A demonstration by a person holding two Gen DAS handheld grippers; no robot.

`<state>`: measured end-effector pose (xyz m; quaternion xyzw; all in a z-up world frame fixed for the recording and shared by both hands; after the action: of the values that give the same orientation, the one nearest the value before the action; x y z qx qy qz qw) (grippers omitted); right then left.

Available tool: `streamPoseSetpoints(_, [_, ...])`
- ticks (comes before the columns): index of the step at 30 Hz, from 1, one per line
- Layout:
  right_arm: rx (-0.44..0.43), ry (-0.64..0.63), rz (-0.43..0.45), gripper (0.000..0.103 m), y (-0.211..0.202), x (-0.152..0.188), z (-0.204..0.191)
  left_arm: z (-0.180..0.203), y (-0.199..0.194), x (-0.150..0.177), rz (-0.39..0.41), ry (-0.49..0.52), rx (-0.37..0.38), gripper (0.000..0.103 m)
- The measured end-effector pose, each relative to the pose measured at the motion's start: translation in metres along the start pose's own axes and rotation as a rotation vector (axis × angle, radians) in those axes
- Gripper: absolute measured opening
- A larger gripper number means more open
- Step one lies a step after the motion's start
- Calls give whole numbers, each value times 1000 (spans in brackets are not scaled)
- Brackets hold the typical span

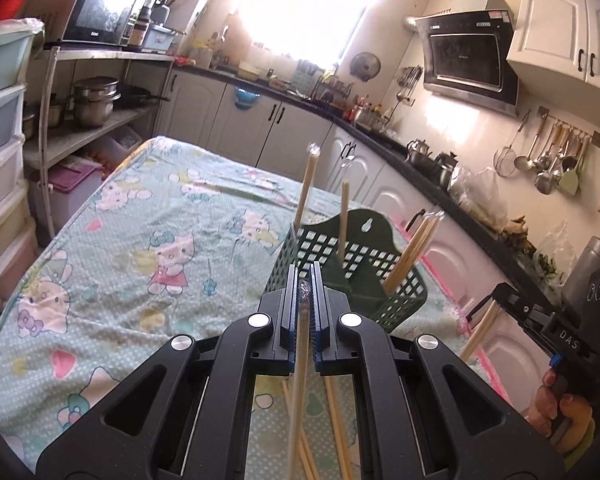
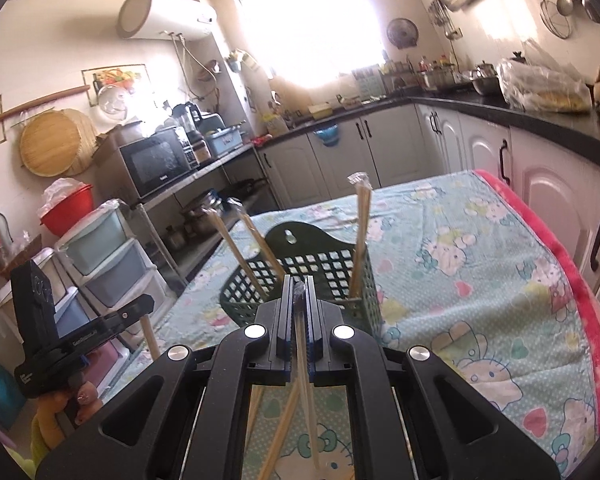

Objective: Organize utensils
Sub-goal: 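Lift both held chopsticks and carry them above the caddy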

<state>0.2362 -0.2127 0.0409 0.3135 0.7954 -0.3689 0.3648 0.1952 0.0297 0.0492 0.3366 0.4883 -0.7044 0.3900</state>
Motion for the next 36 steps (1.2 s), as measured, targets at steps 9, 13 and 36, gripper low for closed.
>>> streamPoseSetpoints(9, [-35,-32,37,5,-9,-11,-20,20,-7,-24,45,47,23,3])
streamPoseSetpoints(13, [-49,-38,52,5,-12,-15,-29,30,-7,-35,60,65,45,3])
streamPoseSetpoints(36, [-95,-82,121,5,-15,-51,-62,73,-5,-101,146,152,103,3])
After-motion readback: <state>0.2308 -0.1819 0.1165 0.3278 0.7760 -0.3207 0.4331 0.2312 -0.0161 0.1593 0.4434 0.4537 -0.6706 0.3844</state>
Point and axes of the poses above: each gripper's, at about its wrist camera, not at the fingertips, and y roughly the way its jaws point, z to its right, x to its underside, the point moved 8 cm from there along y, roughly the way its jaws point, and after that the axes turned 6 degrees about y, right-handed, at the moved point
